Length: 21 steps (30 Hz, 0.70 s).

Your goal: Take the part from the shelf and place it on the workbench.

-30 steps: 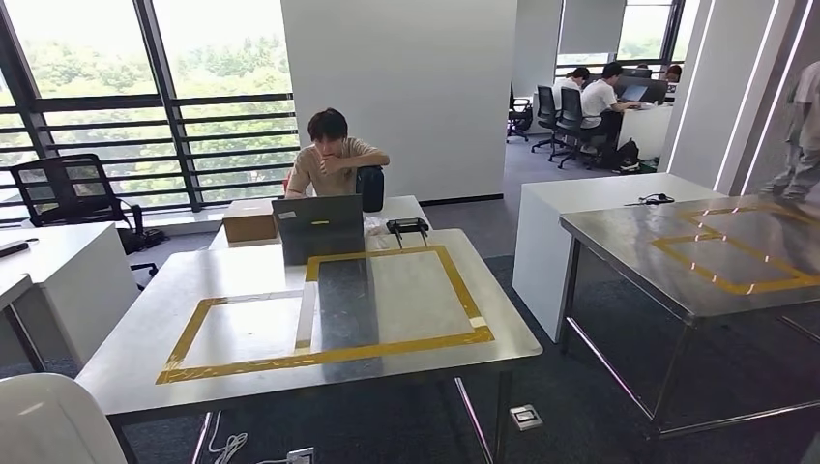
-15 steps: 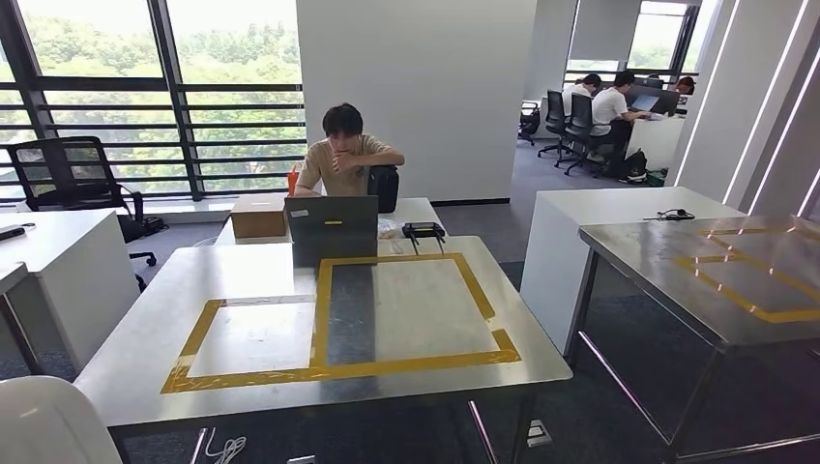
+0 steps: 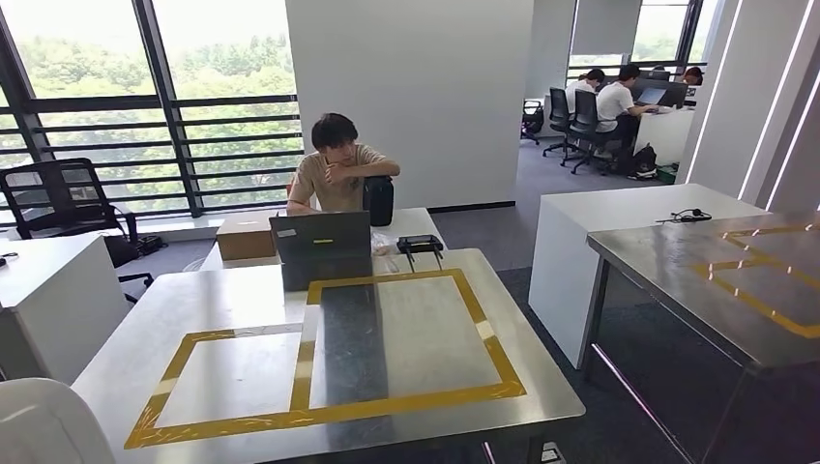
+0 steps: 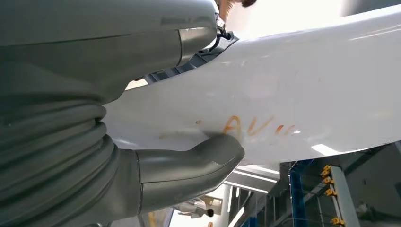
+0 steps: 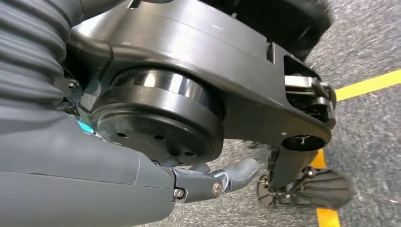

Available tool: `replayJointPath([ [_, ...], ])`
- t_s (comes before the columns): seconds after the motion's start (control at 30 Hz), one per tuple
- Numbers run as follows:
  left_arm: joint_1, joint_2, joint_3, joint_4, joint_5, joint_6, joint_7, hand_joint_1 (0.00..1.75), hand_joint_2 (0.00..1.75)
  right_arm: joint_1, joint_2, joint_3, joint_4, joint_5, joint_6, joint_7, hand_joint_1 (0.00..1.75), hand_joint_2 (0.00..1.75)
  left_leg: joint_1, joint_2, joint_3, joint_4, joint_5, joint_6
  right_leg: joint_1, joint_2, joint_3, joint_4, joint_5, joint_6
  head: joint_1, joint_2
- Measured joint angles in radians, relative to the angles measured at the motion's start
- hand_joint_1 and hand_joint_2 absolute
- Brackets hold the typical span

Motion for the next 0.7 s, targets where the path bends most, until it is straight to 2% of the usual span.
replayJointPath([
  [0.03,0.000,0.000,0.000,0.000,0.000,0.001,0.001,1.75,1.75,0.001,0.000,0.000,0.000,0.000,0.000,0.000,0.00,1.75,0.001,0.001,-0.023,-0.014,-0.014,-0.001,-0.002,0.002,0.019,0.000,-0.016,0.002,0.000,0.000],
  [0.07,0.001,0.000,0.000,0.000,0.000,0.001,0.001,1.75,1.75,0.002,0.000,0.000,0.000,0.000,0.000,-0.001,0.00,1.75,0.001,0.003,-0.036,-0.049,0.000,-0.001,-0.005,0.004,0.041,0.000,-0.033,0.005,0.000,0.000],
  [0.1,0.002,0.000,0.000,0.000,0.000,0.002,0.001,1.75,1.75,0.004,0.000,0.000,0.000,0.001,0.000,-0.001,0.00,1.75,0.002,0.005,-0.041,-0.099,0.053,-0.001,-0.007,0.005,0.060,-0.001,-0.051,0.010,-0.001,0.000],
  [0.13,0.004,0.000,0.002,0.000,0.000,0.002,0.001,1.75,1.75,0.005,0.000,0.000,0.000,0.001,-0.001,-0.002,0.00,1.75,0.002,0.008,-0.047,-0.157,0.136,0.001,-0.008,0.006,0.079,0.002,-0.069,0.014,-0.001,0.000],
  [0.17,0.007,0.000,0.003,0.000,-0.001,0.003,0.002,1.75,1.75,0.006,0.000,0.000,0.000,0.002,-0.001,-0.002,0.00,1.75,0.001,0.011,-0.048,-0.199,0.205,0.004,-0.006,0.007,0.094,0.001,-0.087,0.020,-0.002,0.000],
  [0.2,0.009,0.000,0.005,-0.001,-0.001,0.004,0.003,1.75,1.75,0.007,0.000,0.000,0.000,0.002,-0.002,-0.002,0.00,1.75,0.001,0.012,-0.048,-0.225,0.256,0.010,-0.004,0.008,0.106,-0.003,-0.101,0.027,-0.003,-0.001],
  [0.23,0.011,-0.001,0.007,-0.004,-0.001,0.005,0.003,1.75,1.75,0.006,0.000,0.000,0.001,0.003,-0.002,-0.002,0.00,1.75,0.000,0.012,-0.046,-0.237,0.275,0.017,-0.002,0.008,0.118,-0.003,-0.105,0.034,-0.003,-0.001],
  [0.27,0.011,-0.001,0.007,-0.008,-0.001,0.005,0.004,1.75,1.75,0.005,0.000,0.000,0.001,0.003,-0.003,-0.002,0.00,1.75,0.001,0.010,-0.035,-0.235,0.266,0.026,0.000,0.009,0.121,0.002,-0.099,0.041,-0.002,-0.001],
  [0.3,0.011,-0.001,0.008,-0.013,0.000,0.006,0.003,1.75,1.75,0.002,-0.001,0.000,0.001,0.003,-0.003,-0.001,0.00,1.75,0.004,0.007,-0.023,-0.241,0.260,0.034,0.000,0.007,0.112,0.027,-0.082,0.046,-0.001,-0.001],
  [0.33,0.010,-0.002,0.008,-0.016,0.000,0.006,0.003,1.75,1.75,0.000,-0.001,0.000,0.001,0.004,-0.003,-0.002,0.00,1.75,0.005,0.006,-0.008,-0.249,0.252,0.042,0.000,0.006,0.087,0.075,-0.057,0.051,0.001,-0.001],
  [0.37,0.011,-0.002,0.009,-0.018,0.000,0.006,0.003,1.75,1.75,-0.003,-0.001,0.000,0.000,0.003,-0.004,-0.002,0.00,1.75,0.007,0.005,0.010,-0.257,0.244,0.047,-0.001,0.004,0.044,0.138,-0.041,0.055,0.002,-0.001],
  [0.4,0.011,-0.003,0.009,-0.020,0.000,0.006,0.004,1.75,1.75,-0.006,-0.001,0.000,0.000,0.003,-0.004,-0.002,0.00,1.75,0.007,0.005,0.029,-0.265,0.233,0.051,-0.002,0.003,-0.006,0.201,-0.040,0.059,0.003,-0.001],
  [0.43,0.012,-0.004,0.009,-0.020,0.000,0.006,0.004,1.75,1.75,-0.007,-0.001,0.000,0.000,0.003,-0.004,-0.003,0.00,1.75,0.007,0.005,0.047,-0.270,0.220,0.053,-0.002,0.002,-0.054,0.249,-0.063,0.063,0.004,-0.001],
  [0.47,0.012,-0.005,0.009,-0.020,0.000,0.006,0.004,1.75,1.75,-0.008,-0.001,0.000,0.000,0.003,-0.003,-0.003,0.00,1.75,0.007,0.004,0.067,-0.274,0.207,0.053,-0.001,0.002,-0.095,0.275,-0.105,0.066,0.004,-0.001],
  [0.5,0.012,-0.006,0.009,-0.020,0.000,0.006,0.004,1.75,1.75,-0.008,-0.001,0.000,0.000,0.003,-0.003,-0.003,0.00,1.75,0.007,0.003,0.087,-0.277,0.192,0.053,-0.001,0.002,-0.123,0.278,-0.152,0.067,0.004,-0.001],
  [0.53,0.014,-0.008,0.009,-0.020,0.000,0.006,0.004,1.75,1.75,-0.008,-0.001,0.000,0.000,0.003,-0.003,-0.003,0.00,1.75,0.007,0.002,0.109,-0.278,0.176,0.053,-0.001,0.001,-0.143,0.261,-0.185,0.067,0.004,-0.001],
  [0.57,0.015,-0.009,0.009,-0.021,0.000,0.006,0.004,1.75,1.75,-0.007,-0.001,0.000,0.000,0.004,-0.003,-0.004,0.00,1.75,0.007,0.001,0.132,-0.278,0.159,0.052,0.000,0.001,-0.153,0.225,-0.186,0.064,0.004,-0.001],
  [0.6,0.016,-0.011,0.009,-0.021,0.000,0.006,0.004,1.75,1.75,-0.005,-0.001,0.000,0.000,0.004,-0.003,-0.004,0.00,1.75,0.006,0.001,0.151,-0.278,0.142,0.050,0.001,0.000,-0.159,0.174,-0.146,0.059,0.005,-0.001],
  [0.67,0.019,-0.014,0.009,-0.020,0.000,0.008,0.006,1.75,1.75,-0.001,-0.001,0.000,0.001,0.004,-0.003,-0.003,0.00,1.75,0.004,-0.003,0.184,-0.275,0.110,0.044,0.006,-0.002,-0.164,0.069,0.018,0.045,0.004,-0.001],
  [0.7,0.020,-0.016,0.010,-0.020,0.001,0.011,0.009,1.75,1.75,0.000,-0.002,0.000,0.001,0.004,-0.003,-0.002,0.00,1.75,0.003,-0.005,0.194,-0.274,0.095,0.038,0.010,-0.003,-0.163,0.040,0.084,0.038,0.004,-0.001],
])
